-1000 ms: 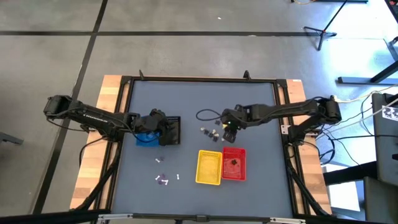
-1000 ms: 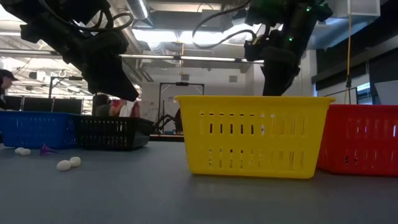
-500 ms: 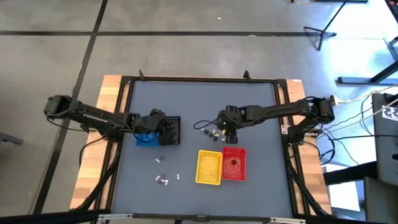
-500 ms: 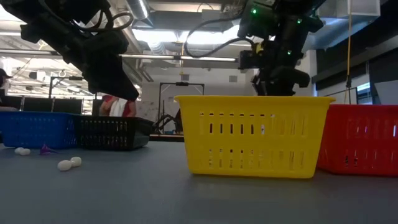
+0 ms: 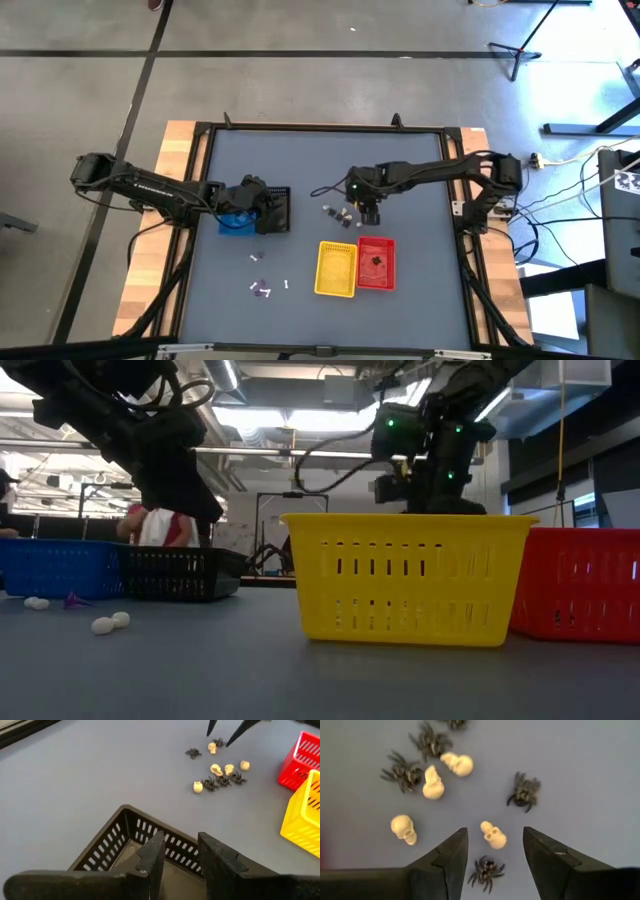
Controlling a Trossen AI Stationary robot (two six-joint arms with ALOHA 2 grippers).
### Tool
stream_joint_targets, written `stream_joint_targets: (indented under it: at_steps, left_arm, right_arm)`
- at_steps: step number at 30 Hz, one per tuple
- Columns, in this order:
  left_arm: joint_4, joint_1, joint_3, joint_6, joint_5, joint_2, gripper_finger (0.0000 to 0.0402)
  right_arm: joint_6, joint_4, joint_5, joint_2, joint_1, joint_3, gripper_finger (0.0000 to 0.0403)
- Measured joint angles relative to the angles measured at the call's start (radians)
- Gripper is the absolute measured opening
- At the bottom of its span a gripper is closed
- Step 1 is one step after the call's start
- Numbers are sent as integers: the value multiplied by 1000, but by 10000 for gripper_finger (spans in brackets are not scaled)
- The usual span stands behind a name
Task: Sort Halloween decoration
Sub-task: Put the skull toy into the yellow bin
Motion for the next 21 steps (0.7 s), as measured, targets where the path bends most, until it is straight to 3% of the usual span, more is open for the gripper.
stream_joint_targets:
  at_steps: [14, 21]
  left_arm:
    - [3, 0, 0, -3, 2, 0, 110]
    - [3, 0, 0, -2, 2, 0, 110]
  right_arm:
    - [-48, 5, 35, 91, -1, 3, 187]
    - [-48, 2, 23, 93, -1, 3, 140]
